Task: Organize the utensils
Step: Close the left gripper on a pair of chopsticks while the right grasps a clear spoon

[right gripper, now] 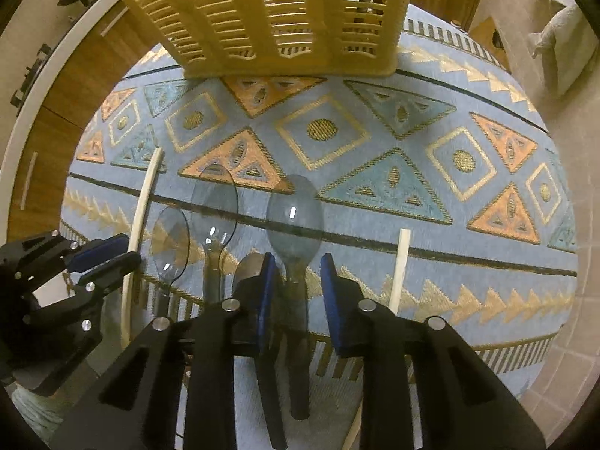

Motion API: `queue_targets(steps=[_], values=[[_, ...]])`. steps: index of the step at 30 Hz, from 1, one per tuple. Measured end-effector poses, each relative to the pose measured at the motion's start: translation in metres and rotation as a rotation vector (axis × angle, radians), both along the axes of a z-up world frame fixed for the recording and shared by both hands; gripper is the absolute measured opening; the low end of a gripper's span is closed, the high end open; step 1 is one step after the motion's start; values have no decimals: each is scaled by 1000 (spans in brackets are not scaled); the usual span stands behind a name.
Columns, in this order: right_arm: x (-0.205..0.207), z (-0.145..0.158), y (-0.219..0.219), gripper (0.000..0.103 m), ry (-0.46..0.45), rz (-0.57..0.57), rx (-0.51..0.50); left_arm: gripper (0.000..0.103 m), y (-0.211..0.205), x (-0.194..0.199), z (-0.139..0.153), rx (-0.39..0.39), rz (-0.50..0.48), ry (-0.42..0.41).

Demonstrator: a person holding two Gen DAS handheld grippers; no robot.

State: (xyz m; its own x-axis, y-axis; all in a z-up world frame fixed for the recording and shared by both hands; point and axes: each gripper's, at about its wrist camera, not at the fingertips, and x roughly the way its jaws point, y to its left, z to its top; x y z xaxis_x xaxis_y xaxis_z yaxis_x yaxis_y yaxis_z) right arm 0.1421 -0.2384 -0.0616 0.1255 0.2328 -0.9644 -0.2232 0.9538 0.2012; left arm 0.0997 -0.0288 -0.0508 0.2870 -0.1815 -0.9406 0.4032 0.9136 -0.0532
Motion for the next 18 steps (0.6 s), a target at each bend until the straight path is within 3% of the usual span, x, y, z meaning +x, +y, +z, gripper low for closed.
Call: queue_targets(steps=[11,18], values=[[9,-1,33,14,17,46,-109,18,-20,21,-2,75,-72,53],[0,0,45,10,9,56,-103,14,-40,17,-6,164,-128,0]])
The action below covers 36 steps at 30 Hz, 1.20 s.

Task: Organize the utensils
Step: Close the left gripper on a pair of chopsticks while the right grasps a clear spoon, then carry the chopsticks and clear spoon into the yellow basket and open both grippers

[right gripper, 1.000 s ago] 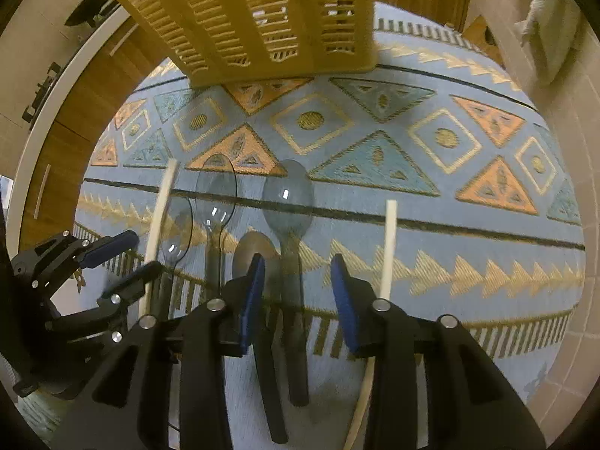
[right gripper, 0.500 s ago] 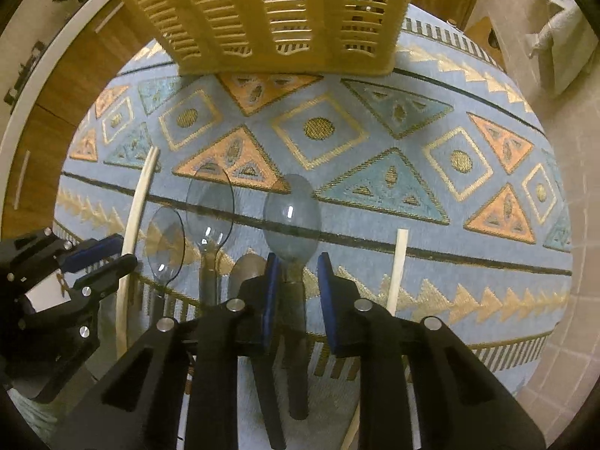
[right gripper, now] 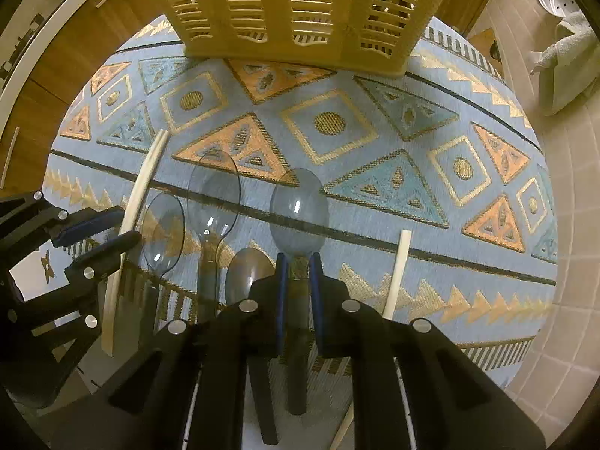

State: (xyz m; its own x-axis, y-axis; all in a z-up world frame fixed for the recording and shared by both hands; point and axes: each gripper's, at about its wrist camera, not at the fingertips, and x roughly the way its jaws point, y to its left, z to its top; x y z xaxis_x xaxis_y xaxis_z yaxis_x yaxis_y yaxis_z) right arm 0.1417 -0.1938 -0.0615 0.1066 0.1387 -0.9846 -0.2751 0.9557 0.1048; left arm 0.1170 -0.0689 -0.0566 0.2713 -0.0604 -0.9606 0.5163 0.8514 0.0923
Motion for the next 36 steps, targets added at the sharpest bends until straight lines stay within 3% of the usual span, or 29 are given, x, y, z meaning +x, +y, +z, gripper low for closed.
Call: queue_targets(steps=[6,10,17,25,36], values=[[-10,7,-11,10,-19,-10,64,10,6,-4,3,-52,29,-22],[-17,19,-20,10,-60,-22,136,9,26,-7,13,-135,68,-37],[-27,45,-37,10,-156,-27,267,9,57,-19,51,-310,136,-139],[-38,90,-59,10,-285,-26,362,9,63,-27,104,-476,169,-293],[-27,174,-73,10,-551,-56,436,9,64,-14,189,-620,204,-647]])
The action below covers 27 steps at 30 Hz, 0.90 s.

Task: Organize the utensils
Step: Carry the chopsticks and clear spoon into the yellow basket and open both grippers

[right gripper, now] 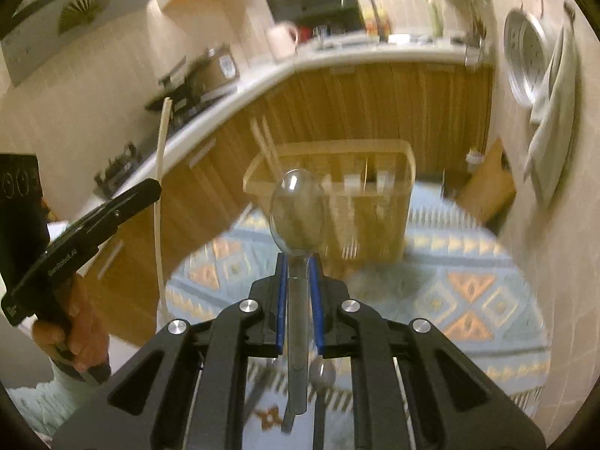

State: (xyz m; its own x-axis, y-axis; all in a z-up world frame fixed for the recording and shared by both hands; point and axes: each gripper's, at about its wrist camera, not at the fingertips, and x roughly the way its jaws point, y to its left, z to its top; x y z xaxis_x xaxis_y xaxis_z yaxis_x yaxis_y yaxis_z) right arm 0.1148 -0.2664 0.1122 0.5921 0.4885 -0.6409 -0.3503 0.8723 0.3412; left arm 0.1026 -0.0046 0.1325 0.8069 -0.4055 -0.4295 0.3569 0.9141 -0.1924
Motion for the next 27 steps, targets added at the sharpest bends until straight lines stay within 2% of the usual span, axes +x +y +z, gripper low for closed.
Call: queue_targets(steps=[4,7,9,11,16,19,25,27], values=[[17,27,-8,10,-111,-64,17,9,-4,16,15,-57,47,-122],[30,40,-10,10,-187,-125,-19,9,-5,32,21,-102,71,-191],[44,47,-9,10,-225,-197,-73,9,-11,41,24,-94,100,-247],[59,49,-10,10,-243,-220,-72,9,-21,55,24,-71,124,-277],[95,46,-11,10,-307,-294,-96,9,-28,81,21,-92,148,-279],[104,42,-9,10,-379,-335,-113,9,-28,96,13,-87,181,-283],[118,24,-5,10,-440,-336,-79,9,-27,121,0,-76,207,-302],[121,14,-6,10,-466,-375,-78,9,-28,125,-5,-83,219,-309]])
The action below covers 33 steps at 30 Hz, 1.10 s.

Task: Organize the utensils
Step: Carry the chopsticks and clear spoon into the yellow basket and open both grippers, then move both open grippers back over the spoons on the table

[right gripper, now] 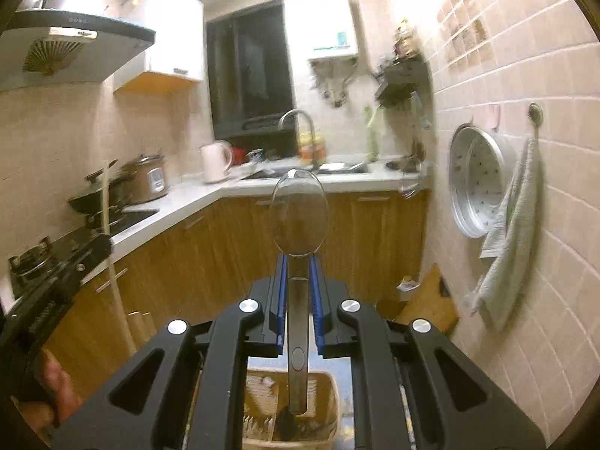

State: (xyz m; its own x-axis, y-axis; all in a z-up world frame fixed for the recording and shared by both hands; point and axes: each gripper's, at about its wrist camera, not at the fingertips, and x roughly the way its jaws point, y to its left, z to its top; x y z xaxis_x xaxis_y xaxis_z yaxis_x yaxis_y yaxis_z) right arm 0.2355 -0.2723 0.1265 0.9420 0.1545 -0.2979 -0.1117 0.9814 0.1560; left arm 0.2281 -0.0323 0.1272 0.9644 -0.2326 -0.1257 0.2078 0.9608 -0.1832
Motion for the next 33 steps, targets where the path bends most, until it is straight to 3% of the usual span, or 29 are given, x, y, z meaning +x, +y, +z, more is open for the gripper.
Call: queue_targets(steps=[6,14,27,29,31,33], values=[[16,-29,-7,10,29,20,25,10,-6,3,-21,3,29,-36],[23,-51,-5,10,28,29,5,10,-5,11,-45,31,55,-14],[2,-65,-6,12,38,78,-14,13,-3,-15,-58,74,31,-14],[-4,-64,-10,22,55,96,-11,21,-1,-23,-55,74,20,-9],[-12,-63,-16,60,55,101,5,27,2,-29,-53,68,7,-1],[-26,-60,-24,60,43,76,21,28,7,-36,-51,59,-6,21]])
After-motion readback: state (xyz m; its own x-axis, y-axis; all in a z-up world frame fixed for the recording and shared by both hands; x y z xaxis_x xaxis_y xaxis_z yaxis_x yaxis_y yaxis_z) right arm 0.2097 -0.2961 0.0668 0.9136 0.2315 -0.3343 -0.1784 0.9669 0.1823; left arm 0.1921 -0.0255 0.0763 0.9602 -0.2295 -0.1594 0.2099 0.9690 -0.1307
